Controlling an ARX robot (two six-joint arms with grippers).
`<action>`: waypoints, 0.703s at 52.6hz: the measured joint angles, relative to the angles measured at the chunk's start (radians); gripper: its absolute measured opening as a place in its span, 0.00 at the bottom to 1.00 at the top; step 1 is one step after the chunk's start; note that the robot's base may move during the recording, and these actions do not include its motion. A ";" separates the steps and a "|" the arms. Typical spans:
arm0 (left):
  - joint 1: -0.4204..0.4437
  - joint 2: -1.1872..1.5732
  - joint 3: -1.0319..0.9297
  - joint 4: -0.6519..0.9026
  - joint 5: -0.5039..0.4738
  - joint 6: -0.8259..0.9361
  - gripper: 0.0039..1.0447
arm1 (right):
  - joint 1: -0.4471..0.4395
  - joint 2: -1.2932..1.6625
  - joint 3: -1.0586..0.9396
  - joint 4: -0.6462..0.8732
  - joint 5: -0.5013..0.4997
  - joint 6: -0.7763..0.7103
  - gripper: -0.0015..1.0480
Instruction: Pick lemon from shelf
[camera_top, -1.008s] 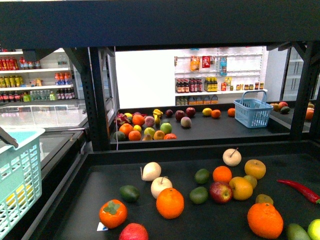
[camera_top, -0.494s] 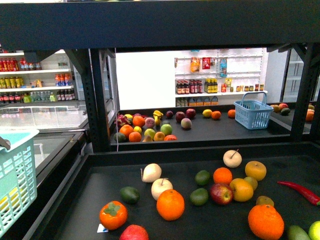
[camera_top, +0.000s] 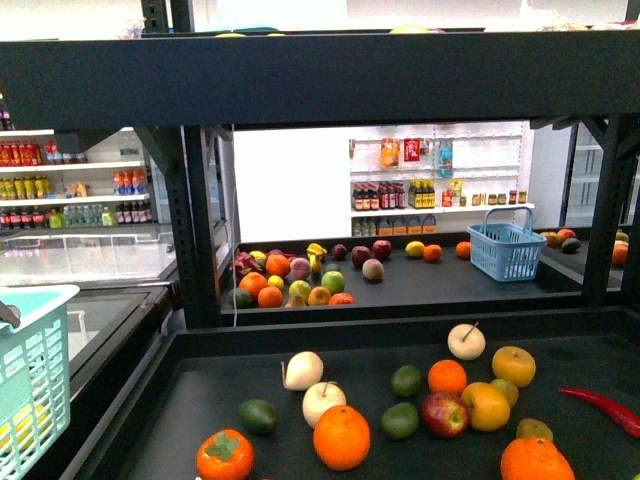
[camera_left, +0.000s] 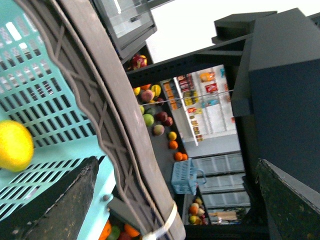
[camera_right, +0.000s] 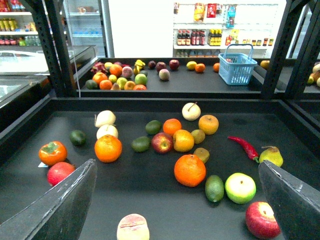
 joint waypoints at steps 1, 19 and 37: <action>-0.002 -0.016 0.000 -0.033 -0.001 0.021 0.93 | 0.000 0.000 0.000 0.000 0.000 0.000 0.93; -0.070 -0.386 -0.055 -0.497 -0.111 0.456 0.93 | 0.000 0.000 0.000 0.000 0.000 0.000 0.93; -0.475 -1.086 -0.491 -0.475 -0.478 1.045 0.56 | 0.000 0.000 0.000 0.000 -0.001 0.000 0.93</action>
